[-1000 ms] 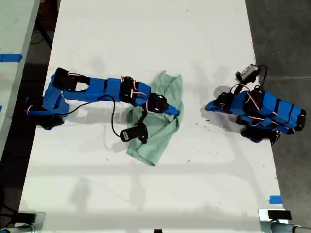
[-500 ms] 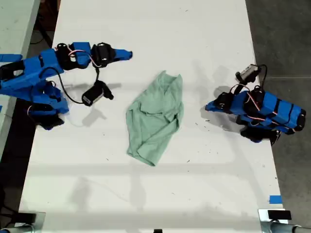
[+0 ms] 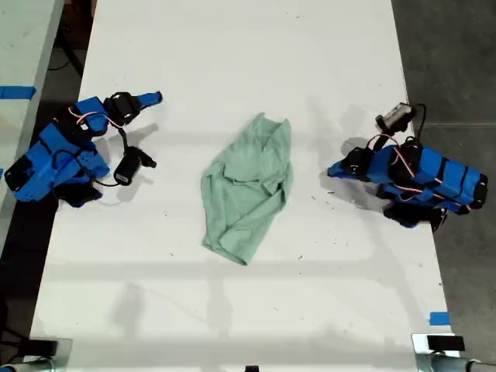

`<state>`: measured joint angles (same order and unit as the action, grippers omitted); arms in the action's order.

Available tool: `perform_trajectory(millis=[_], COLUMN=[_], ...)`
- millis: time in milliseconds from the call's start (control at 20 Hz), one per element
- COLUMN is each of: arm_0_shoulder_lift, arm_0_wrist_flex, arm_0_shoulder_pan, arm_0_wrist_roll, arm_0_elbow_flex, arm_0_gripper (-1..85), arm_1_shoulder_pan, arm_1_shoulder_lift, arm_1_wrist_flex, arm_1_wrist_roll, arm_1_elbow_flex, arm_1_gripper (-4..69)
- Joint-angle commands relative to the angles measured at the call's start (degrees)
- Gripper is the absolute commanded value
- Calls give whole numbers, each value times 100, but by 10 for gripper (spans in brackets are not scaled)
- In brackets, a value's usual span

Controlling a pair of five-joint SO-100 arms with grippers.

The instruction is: Fold t shirt

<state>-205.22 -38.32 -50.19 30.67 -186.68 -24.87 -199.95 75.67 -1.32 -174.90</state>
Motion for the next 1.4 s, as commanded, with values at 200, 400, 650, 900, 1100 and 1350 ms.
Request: perform_trajectory(millis=[200,400,650,900,1100,1350], arm_0_shoulder_lift=[-114,-114,-114,-114,-114,-114], arm_0_wrist_flex=[-220,-246,-272,-281,-290,-316], arm_0_shoulder_pan=[0,-26,-44,-53,-53,-62], arm_0_wrist_roll=[-237,-272,-290,-308,-316,-378], arm_0_elbow_flex=[-246,-246,-246,-246,-246,-246], arm_0_gripper=[7,12,14,14,14,18], arm_1_shoulder_pan=[62,70,70,79,88,88], arm_1_shoulder_lift=[-62,-62,-62,-62,-62,-62], arm_1_wrist_flex=[70,70,70,70,70,70], arm_1_wrist_roll=[53,62,62,79,88,79], arm_1_elbow_flex=[-308,-308,-308,-308,-308,-308], arm_1_gripper=[18,18,18,18,18,18])
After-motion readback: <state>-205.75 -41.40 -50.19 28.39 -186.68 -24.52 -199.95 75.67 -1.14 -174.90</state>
